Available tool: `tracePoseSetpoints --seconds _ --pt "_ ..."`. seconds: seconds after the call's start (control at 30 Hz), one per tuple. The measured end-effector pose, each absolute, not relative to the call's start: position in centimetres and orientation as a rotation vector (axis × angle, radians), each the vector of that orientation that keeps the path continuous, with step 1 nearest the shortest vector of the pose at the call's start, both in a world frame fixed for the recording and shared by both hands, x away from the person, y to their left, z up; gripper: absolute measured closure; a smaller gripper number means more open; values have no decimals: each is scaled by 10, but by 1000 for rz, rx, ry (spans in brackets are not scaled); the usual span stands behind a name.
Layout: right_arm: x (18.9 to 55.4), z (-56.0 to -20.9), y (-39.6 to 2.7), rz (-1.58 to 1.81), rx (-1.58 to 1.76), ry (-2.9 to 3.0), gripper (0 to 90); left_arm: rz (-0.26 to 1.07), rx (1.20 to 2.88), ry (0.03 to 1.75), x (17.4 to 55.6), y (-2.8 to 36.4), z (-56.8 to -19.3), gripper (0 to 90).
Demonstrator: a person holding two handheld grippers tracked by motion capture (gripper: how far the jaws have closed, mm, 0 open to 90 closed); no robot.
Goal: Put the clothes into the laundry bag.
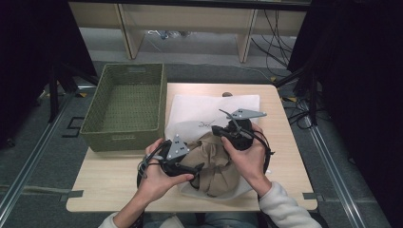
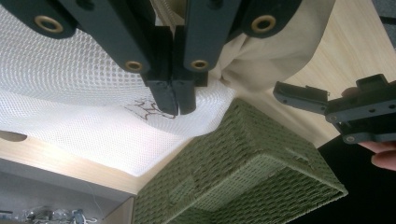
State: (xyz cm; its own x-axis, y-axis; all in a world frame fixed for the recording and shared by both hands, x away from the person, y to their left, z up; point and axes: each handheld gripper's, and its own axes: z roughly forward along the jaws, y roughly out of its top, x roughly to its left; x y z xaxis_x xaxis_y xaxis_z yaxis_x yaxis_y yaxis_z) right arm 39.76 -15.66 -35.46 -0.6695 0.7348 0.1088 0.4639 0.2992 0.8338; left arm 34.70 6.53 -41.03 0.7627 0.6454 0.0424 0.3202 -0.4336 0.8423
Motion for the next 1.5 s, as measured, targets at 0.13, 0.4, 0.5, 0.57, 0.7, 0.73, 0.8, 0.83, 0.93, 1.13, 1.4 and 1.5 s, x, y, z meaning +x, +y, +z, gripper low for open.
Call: tracePoseSetpoints --seconds 0.13,0.4,0.5,0.57,0.7,0.73,0.8,0.83,0.93,1.13,1.4,1.5 --pt "398 -355 -157 1307 1096 2272 900 476 2068 732 354 74 -418 129" --pt "397 -357 -154 1306 1133 2291 900 441 2198 702 365 66 -450 241" --pt "398 -358 -153 1296 1115 2302 900 449 2196 689 365 61 -452 345" --pt "398 -358 -153 1291 1098 2303 900 446 2209 674 366 60 -451 403" --pt "399 -358 -154 1287 1090 2290 900 462 2193 688 368 58 -451 543" --pt "398 -359 -153 1295 1102 2297 900 466 2187 688 368 56 -450 582" --pt "398 -358 -153 1298 1098 2299 900 443 2190 679 368 55 -448 651" --pt "398 -358 -153 1304 1086 2298 900 439 2200 660 368 55 -447 676" --pt "397 -357 -153 1305 1092 2299 900 412 2157 686 367 52 -443 716" --pt "397 -356 -153 1302 1102 2288 900 358 2075 693 365 49 -431 774" --pt "390 -349 -149 1361 1086 2295 900 252 1955 717 356 44 -405 787" --pt "386 -344 -147 1378 1045 2288 900 285 1963 703 355 41 -398 784"
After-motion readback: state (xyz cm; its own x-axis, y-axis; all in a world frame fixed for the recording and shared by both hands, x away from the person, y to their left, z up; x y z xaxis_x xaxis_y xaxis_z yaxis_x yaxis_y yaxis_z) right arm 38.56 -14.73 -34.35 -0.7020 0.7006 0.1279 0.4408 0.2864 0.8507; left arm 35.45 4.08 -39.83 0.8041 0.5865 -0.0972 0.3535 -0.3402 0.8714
